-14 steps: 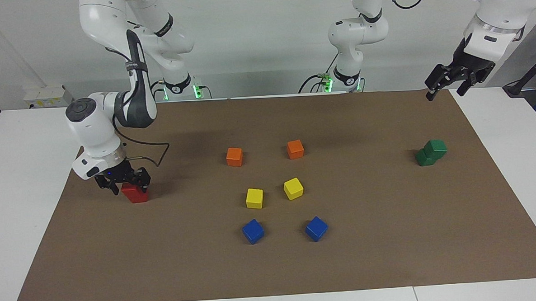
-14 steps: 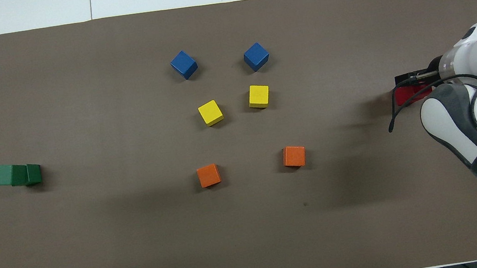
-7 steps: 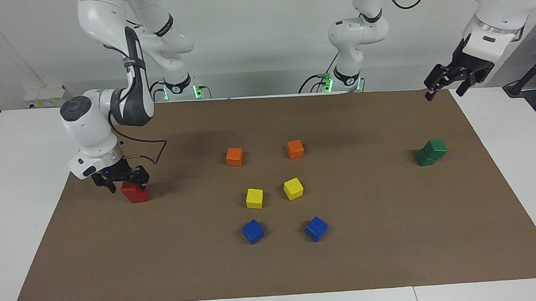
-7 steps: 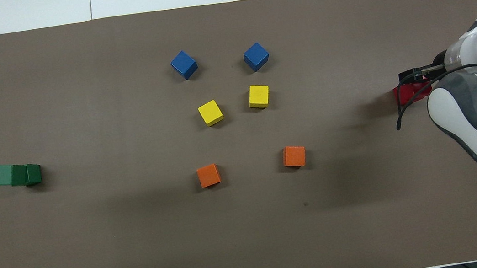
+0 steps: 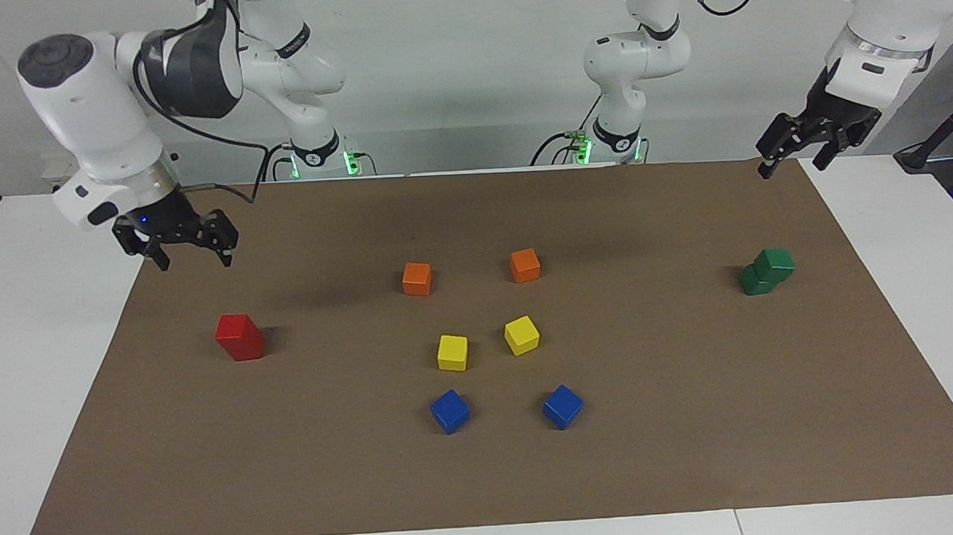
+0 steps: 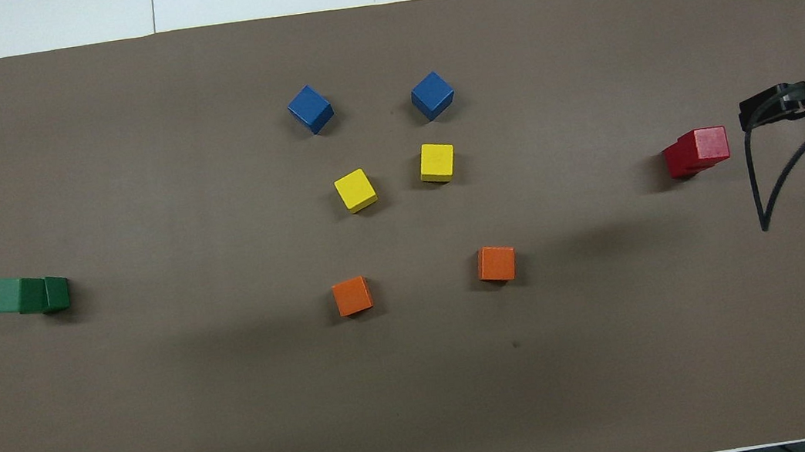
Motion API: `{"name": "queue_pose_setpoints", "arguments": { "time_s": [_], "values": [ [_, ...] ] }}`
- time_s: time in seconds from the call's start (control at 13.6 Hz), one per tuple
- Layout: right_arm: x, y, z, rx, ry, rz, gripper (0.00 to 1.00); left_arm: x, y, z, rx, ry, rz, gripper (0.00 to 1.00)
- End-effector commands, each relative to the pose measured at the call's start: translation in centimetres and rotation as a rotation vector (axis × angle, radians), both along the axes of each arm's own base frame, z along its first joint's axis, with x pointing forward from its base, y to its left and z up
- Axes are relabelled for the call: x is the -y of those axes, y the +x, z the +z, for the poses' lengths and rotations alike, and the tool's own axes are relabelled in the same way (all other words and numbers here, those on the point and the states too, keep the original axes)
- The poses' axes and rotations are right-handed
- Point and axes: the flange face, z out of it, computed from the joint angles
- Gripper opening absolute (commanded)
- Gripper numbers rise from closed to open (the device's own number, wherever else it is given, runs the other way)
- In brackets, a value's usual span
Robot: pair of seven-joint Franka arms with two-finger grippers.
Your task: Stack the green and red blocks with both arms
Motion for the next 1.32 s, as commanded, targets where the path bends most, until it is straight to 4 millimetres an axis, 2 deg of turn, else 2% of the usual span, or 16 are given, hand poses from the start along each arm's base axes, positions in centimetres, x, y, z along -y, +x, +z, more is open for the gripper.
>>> {"name": "queue_pose_setpoints", "arguments": {
  "time_s": [0.0, 0.15, 0.22, 0.44, 0.66, 1.25],
  "values": [
    [-0.7, -0.9, 3.5, -0.061, 0.008, 0.019, 1.0, 0.0, -0.9, 0.2, 0.013, 0.008, -0.015, 1.0],
    [-0.5, -1.6, 6.1, -0.101, 0.007, 0.011, 1.0, 0.0, -0.9, 0.1, 0.011, 0.008, -0.015, 1.0],
    [-0.5, -1.9, 6.7, -0.12, 0.012, 0.011, 1.0, 0.0, -0.9, 0.1, 0.01, 0.008, -0.015, 1.0],
    [-0.6, -3.2, 5.6, -0.188, 0.015, 0.003, 1.0, 0.1, -0.9, 0.1, 0.011, 0.008, -0.016, 1.0],
    [-0.8, -4.5, 5.3, -0.19, 0.01, 0.001, 1.0, 0.1, -0.9, 0.1, 0.011, 0.008, -0.018, 1.0],
    [-0.7, -4.6, 5.1, -0.173, 0.008, -0.001, 1.0, 0.4, -0.9, 0.2, 0.014, 0.008, -0.022, 1.0]
  ]
}}
